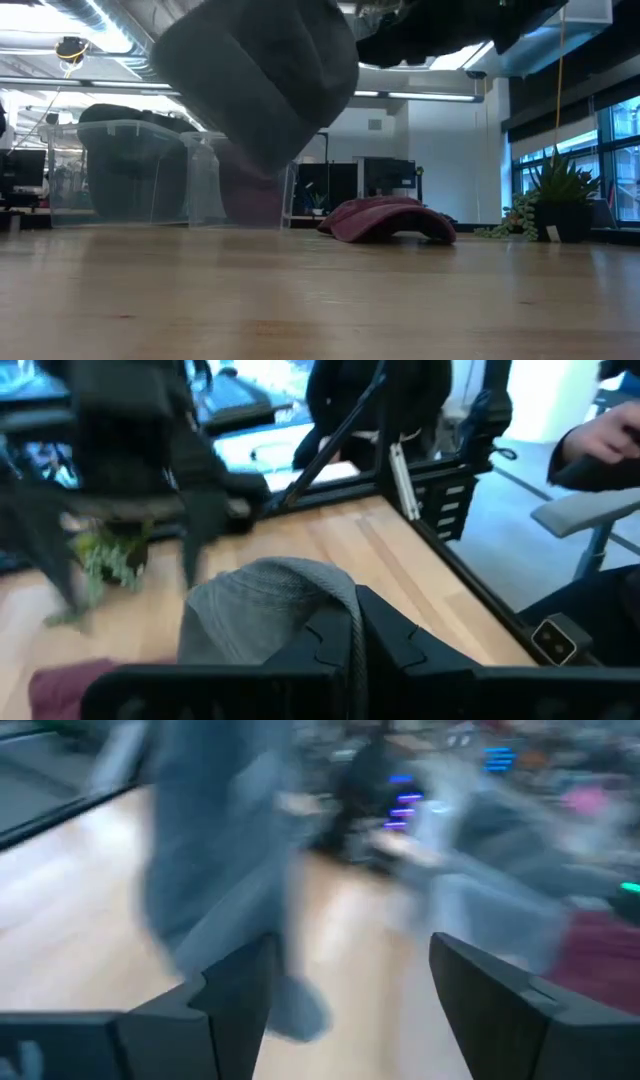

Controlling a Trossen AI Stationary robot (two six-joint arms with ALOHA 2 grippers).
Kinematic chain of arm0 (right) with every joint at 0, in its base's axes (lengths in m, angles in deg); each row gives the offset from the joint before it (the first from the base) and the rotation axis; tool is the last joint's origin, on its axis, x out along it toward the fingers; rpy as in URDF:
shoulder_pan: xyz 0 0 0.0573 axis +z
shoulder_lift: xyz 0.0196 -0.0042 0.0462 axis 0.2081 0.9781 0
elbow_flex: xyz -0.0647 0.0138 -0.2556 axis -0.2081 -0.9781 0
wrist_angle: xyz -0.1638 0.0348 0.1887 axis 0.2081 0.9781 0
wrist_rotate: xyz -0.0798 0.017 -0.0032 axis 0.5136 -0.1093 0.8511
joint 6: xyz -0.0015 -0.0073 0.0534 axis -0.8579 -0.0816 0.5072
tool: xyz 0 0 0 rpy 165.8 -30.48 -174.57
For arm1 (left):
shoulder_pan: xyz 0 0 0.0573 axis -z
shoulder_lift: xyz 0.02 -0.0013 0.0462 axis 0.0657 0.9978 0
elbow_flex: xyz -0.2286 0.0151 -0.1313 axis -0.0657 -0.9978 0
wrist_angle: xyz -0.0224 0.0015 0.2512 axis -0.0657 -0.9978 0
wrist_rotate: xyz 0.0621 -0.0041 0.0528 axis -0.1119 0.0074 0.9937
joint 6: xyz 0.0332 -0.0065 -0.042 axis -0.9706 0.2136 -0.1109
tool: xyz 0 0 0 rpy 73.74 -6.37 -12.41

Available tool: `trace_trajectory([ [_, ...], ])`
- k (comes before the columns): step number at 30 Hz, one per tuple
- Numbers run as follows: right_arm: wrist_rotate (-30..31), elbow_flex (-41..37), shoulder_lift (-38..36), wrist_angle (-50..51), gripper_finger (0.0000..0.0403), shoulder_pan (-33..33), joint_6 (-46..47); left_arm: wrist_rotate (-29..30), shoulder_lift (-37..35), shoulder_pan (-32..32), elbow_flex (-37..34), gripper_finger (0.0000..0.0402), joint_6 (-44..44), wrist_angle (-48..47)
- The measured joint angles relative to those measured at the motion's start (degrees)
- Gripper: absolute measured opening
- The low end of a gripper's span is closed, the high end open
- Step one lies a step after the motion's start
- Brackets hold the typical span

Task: Pick & Place hat
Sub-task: Put the gray cap into the left transparent bin

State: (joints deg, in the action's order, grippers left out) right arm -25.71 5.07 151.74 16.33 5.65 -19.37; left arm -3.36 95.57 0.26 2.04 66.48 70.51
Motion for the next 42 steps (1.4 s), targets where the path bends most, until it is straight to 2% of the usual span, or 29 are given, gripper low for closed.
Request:
trace_trajectory([
  [3, -5.45, 0.42, 1.63, 0.44, 0.0259, 0.03, 0.37, -0.03, -0.09, 0.79, 0.04, 0.0004, -0.43, 0.26],
  [9, -10.71, 1.11, 1.80, 0.24, 0.0236, -0.01, 3.35, 0.02, -0.26, 1.25, 0.04, 0.0004, -0.45, 0.32],
  [14, -18.41, 1.19, 2.25, 0.07, 0.0211, 0.30, 6.31, 0.01, -0.26, 1.24, 0.04, 0.0004, -0.49, 0.54],
  [17, -17.89, 1.20, 2.59, 0.28, 0.0200, 1.15, 6.33, 0.01, -0.26, 1.25, 0.04, 0.0004, -0.46, 1.79],
  [24, -11.60, 1.22, 3.88, -1.42, 0.0165, 2.87, 6.38, 0.01, -0.26, 1.25, 0.06, 0.0004, -0.49, 3.33],
  [27, -10.77, 1.22, 3.84, -2.18, 0.0121, 3.01, 6.34, 0.02, -0.26, 1.25, 0.06, 0.0004, -0.49, 3.25],
  [32, -10.73, 1.22, 3.84, -3.11, 0.0016, 3.04, 5.04, 0.27, -0.26, 1.25, 0.06, 0.0004, -0.52, 3.31],
  [42, -7.90, 1.22, 3.69, -3.11, 0.0007, 3.05, 5.73, 0.49, -0.26, 1.25, 0.06, 0.0032, -2.10, 3.31],
])
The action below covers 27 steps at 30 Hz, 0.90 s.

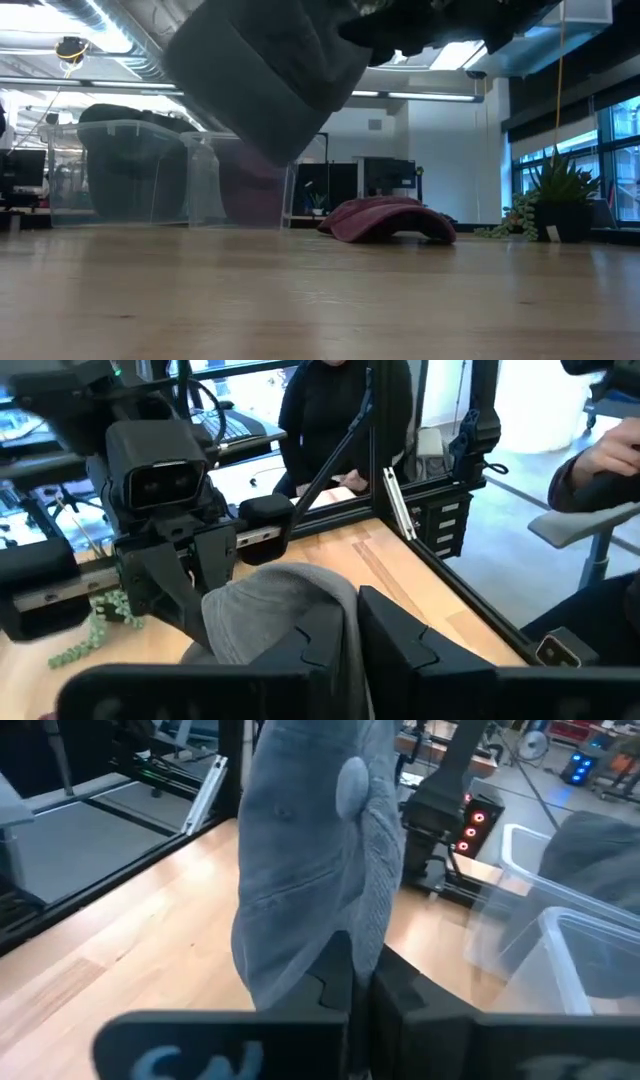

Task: Pick & Place hat
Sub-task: Put the gray cap into the left transparent bin

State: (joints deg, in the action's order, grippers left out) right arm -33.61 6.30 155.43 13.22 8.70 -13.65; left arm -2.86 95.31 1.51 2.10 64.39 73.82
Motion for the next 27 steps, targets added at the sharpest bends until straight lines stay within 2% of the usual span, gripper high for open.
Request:
trace_trajectory([
  [5, 4.03, 0.00, -0.71, -0.01, 0.0005, 0.00, 0.03, 5.06, 0.00, 0.00, 0.00, 0.0071, 5.49, -0.01],
  [16, 4.13, 0.00, -0.96, 1.16, 0.0004, -0.02, 0.08, 10.26, -0.04, -0.02, 0.00, 0.0183, 6.13, -2.64],
  [20, 4.13, 0.00, -0.97, 3.61, 0.0004, -0.02, 0.20, 9.37, -0.09, -0.02, 0.02, 0.0197, 6.19, -3.09],
  [27, 5.59, 0.00, -0.97, 4.33, 0.0003, 0.02, 0.26, 8.98, -0.07, -0.15, 0.02, 0.0195, 7.36, -3.82],
])
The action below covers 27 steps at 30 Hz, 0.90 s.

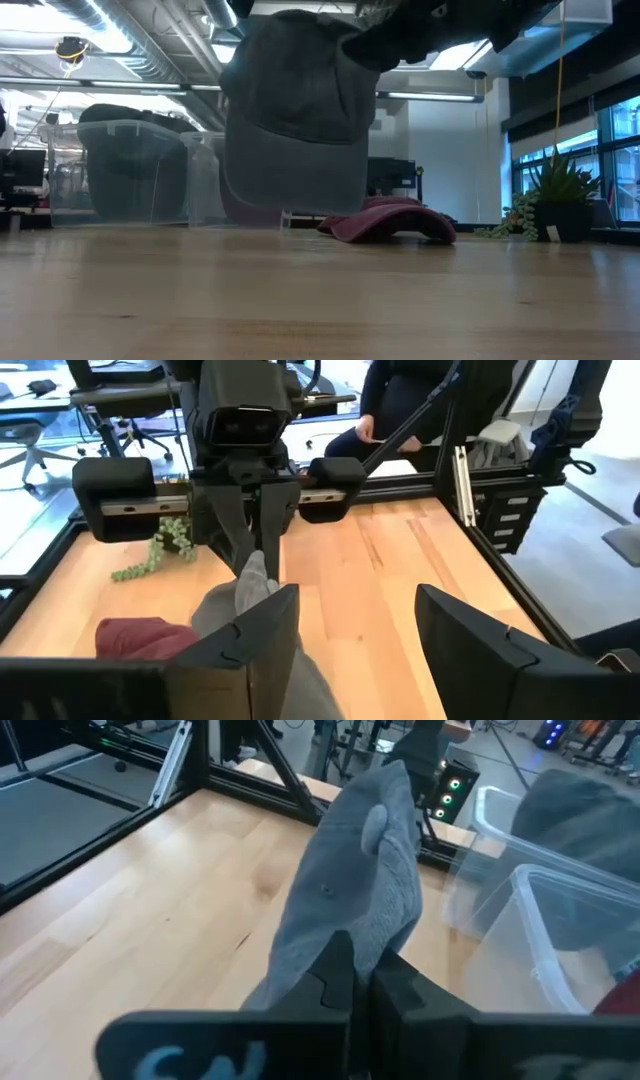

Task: Pick & Place hat
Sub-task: Put the gray cap into the left transparent bin

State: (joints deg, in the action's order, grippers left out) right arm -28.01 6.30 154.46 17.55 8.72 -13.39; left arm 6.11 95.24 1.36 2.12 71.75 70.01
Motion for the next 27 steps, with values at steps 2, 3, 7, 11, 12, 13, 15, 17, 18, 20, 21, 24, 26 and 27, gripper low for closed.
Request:
trace_trajectory([
  [2, 0.03, 0.00, 0.00, -0.21, 0.0003, 0.00, 0.04, -0.17, 0.04, -0.66, 0.00, 0.0196, 0.83, 0.13],
  [3, 0.03, 0.00, 0.00, -0.53, 0.0003, 0.00, 0.09, -0.20, 0.36, -1.12, 0.00, 0.0196, 1.34, 0.25],
  [7, 0.00, 0.00, 0.00, -3.09, 0.0003, 0.00, 0.54, -0.09, 2.38, -3.51, 0.31, 0.0194, 3.22, -0.16],
  [11, 0.03, 0.00, 0.00, -3.50, 0.0003, 0.56, 0.29, -0.03, 5.45, -5.30, 4.06, 0.0192, 3.21, -1.81],
  [12, 0.03, 0.00, 0.00, -3.50, 0.0003, 0.62, 0.31, -0.02, 6.27, -5.46, 5.23, 0.0192, 2.79, -2.31],
  [13, 0.01, 0.00, 0.00, -3.48, 0.0003, 0.77, 0.39, -0.05, 6.91, -5.55, 6.43, 0.0193, 2.20, -3.64],
  [15, 0.55, 0.00, 0.00, -3.50, 0.0003, 0.90, 0.69, -0.13, 8.59, -5.62, 9.02, 0.0193, 1.46, -6.65],
  [17, 2.20, 0.00, 0.00, -3.59, 0.0003, 0.92, 1.53, -0.22, 10.55, -5.59, 10.53, 0.0193, 1.34, -8.78],
  [18, 2.52, 0.00, 0.00, -3.57, 0.0003, 0.87, 1.83, -0.26, 11.61, -5.62, 10.99, 0.0192, 1.30, -9.47],
  [20, 2.63, 0.00, 0.00, -3.55, 0.0003, 0.83, 1.68, -0.95, 13.68, -5.62, 12.08, 0.0190, 0.71, -9.40],
  [21, 2.61, 0.00, 0.00, -3.53, 0.0003, 0.83, 1.62, -1.68, 14.50, -5.62, 12.57, 0.0190, 0.36, -9.47],
  [24, 2.50, 0.00, 0.00, -3.23, 0.0003, 0.95, 1.67, -1.71, 16.56, -5.62, 14.19, 0.0190, 0.56, -11.19],
  [26, 2.43, 0.00, 0.00, -2.95, 0.0003, 0.96, 1.63, -1.35, 17.43, -5.62, 15.19, 0.0187, 1.06, -12.82],
  [27, 2.45, 0.00, 0.00, -2.51, 0.0003, 0.94, 1.64, -1.27, 17.56, -5.62, 15.70, 0.0185, 1.23, -13.46],
])
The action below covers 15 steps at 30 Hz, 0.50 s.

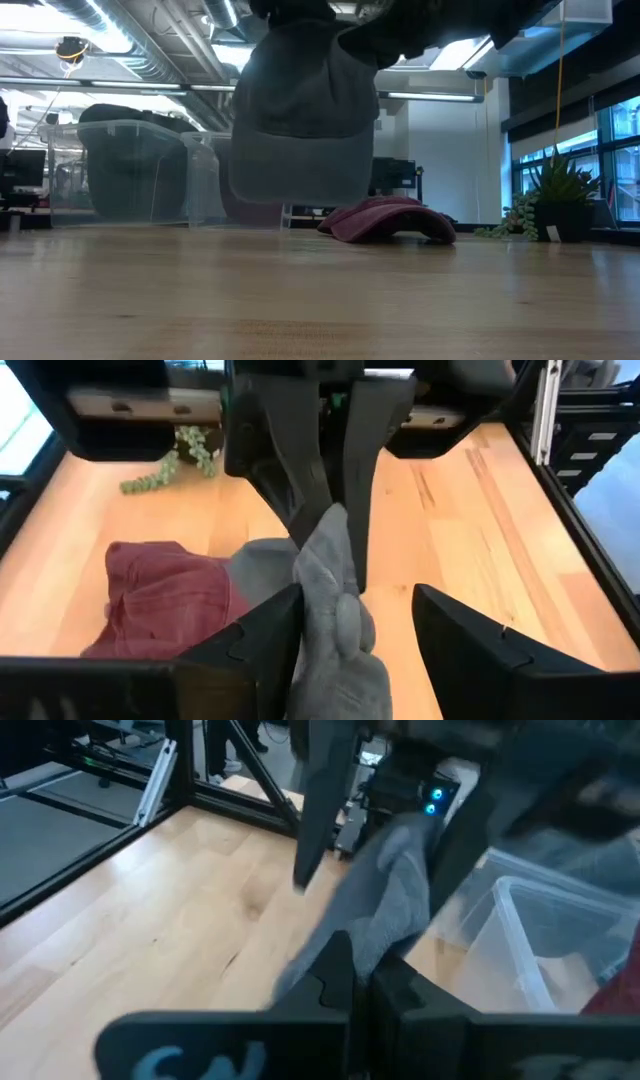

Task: Pick & Place hat
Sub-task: Put the gray cap into the left transparent bin

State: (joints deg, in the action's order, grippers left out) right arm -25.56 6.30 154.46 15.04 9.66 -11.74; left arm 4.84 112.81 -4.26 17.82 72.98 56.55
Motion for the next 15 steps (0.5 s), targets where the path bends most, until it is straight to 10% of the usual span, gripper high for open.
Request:
trace_trajectory([
  [15, 0.09, 0.00, 0.00, 1.26, 0.0008, 0.09, -0.02, 2.33, -0.10, -0.07, 1.48, 0.0046, 0.54, -3.75],
])
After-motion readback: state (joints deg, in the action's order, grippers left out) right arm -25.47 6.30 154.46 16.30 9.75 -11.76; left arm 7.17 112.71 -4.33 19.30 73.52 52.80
